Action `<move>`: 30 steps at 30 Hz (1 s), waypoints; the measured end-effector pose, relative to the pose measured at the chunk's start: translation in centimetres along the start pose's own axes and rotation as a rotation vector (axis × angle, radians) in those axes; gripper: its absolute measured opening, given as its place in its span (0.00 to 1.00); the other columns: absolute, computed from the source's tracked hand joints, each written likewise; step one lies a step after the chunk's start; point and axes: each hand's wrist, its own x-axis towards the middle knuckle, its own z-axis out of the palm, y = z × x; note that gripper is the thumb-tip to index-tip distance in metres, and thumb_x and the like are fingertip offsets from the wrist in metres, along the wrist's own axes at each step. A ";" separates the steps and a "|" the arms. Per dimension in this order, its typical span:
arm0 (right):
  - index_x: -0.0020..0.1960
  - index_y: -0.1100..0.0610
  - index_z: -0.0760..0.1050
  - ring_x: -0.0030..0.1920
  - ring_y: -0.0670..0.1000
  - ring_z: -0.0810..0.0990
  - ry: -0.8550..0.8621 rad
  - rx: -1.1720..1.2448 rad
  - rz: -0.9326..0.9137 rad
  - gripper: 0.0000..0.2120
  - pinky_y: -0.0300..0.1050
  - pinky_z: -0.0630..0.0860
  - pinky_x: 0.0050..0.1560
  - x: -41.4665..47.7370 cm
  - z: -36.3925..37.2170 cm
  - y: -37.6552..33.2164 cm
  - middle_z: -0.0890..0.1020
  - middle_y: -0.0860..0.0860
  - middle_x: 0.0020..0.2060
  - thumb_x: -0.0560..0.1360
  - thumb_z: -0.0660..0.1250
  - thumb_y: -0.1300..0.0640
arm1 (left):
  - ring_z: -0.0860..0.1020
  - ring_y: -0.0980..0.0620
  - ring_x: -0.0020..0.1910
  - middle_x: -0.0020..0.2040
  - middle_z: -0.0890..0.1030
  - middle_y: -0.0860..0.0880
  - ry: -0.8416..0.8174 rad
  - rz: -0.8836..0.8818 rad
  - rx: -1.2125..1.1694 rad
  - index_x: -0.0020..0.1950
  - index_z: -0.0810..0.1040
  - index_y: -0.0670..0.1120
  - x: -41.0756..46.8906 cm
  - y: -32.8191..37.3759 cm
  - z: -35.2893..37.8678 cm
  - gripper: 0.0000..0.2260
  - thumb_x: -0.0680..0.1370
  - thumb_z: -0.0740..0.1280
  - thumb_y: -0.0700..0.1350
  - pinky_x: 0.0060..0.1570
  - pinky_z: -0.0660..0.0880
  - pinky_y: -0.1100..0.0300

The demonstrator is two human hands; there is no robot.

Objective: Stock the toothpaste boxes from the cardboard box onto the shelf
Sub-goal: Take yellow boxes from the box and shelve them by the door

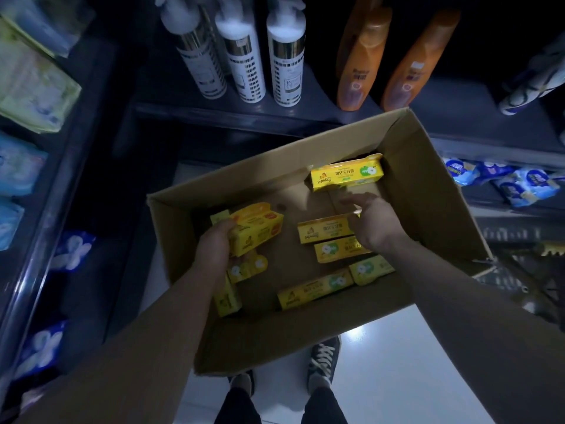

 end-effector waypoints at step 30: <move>0.46 0.59 0.79 0.25 0.45 0.73 0.011 0.222 -0.319 0.06 0.33 0.69 0.24 -9.6 -18.4 -13.9 0.79 0.53 0.33 0.76 0.64 0.66 | 0.81 0.44 0.55 0.54 0.83 0.42 -0.084 0.316 -0.191 0.59 0.76 0.40 -18.9 11.5 -8.0 0.20 0.68 0.74 0.34 0.59 0.75 0.50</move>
